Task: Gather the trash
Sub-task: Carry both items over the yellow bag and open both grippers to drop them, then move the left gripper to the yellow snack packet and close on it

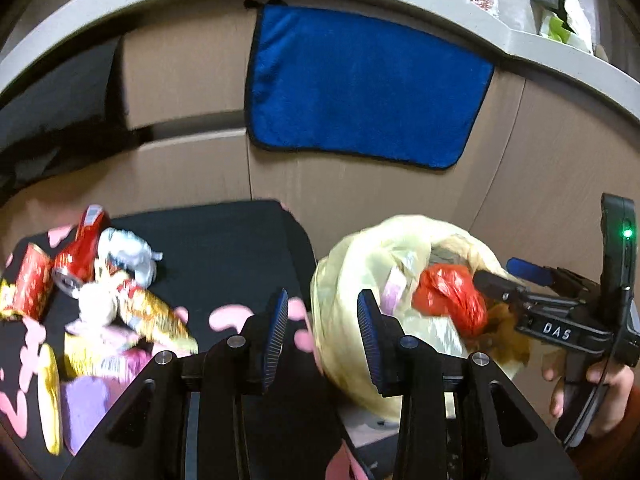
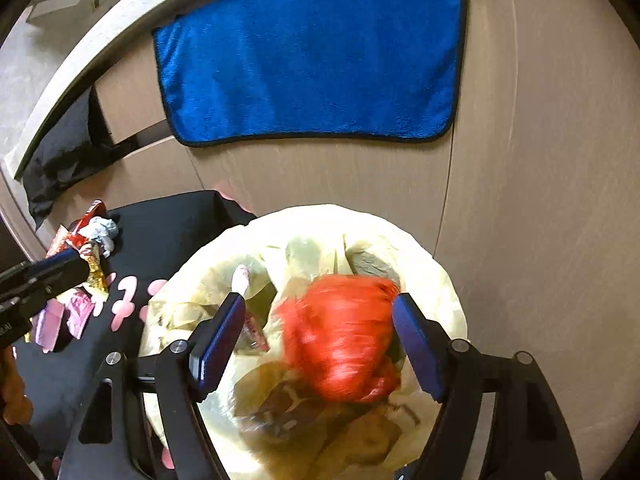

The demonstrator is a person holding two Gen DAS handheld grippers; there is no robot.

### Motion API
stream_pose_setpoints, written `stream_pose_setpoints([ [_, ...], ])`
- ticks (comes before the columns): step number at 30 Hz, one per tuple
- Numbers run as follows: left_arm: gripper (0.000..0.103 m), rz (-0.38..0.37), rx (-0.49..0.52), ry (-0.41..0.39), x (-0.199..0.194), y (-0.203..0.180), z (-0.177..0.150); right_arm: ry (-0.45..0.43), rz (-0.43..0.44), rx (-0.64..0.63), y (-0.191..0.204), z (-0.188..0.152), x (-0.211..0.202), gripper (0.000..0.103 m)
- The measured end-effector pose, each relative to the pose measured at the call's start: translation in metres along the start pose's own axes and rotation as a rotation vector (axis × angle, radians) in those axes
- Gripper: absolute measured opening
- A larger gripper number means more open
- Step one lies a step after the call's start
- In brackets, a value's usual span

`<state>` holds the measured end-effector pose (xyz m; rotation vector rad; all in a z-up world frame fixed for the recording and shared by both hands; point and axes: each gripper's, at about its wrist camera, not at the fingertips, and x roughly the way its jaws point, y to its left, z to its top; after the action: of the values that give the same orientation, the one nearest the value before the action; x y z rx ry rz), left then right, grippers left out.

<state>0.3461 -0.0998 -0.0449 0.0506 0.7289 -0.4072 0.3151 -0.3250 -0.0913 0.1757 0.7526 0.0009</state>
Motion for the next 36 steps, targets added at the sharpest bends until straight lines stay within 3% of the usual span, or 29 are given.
stream_pose_setpoints([
  [9,0.037,-0.001,-0.054,0.047,-0.01,0.021,-0.03,-0.023,-0.002,-0.016,0.023,-0.013,-0.02,0.073],
  [21,0.037,0.109,-0.069,-0.066,-0.064,0.061,-0.042,-0.045,0.079,-0.052,0.077,-0.023,-0.043,0.073],
  [29,0.037,0.209,-0.143,-0.141,-0.113,0.122,-0.053,-0.039,0.165,-0.105,0.139,-0.021,-0.046,0.073],
  [36,0.037,0.219,-0.237,-0.172,-0.136,0.201,-0.066,-0.044,0.218,-0.18,0.208,-0.013,-0.039,0.073],
])
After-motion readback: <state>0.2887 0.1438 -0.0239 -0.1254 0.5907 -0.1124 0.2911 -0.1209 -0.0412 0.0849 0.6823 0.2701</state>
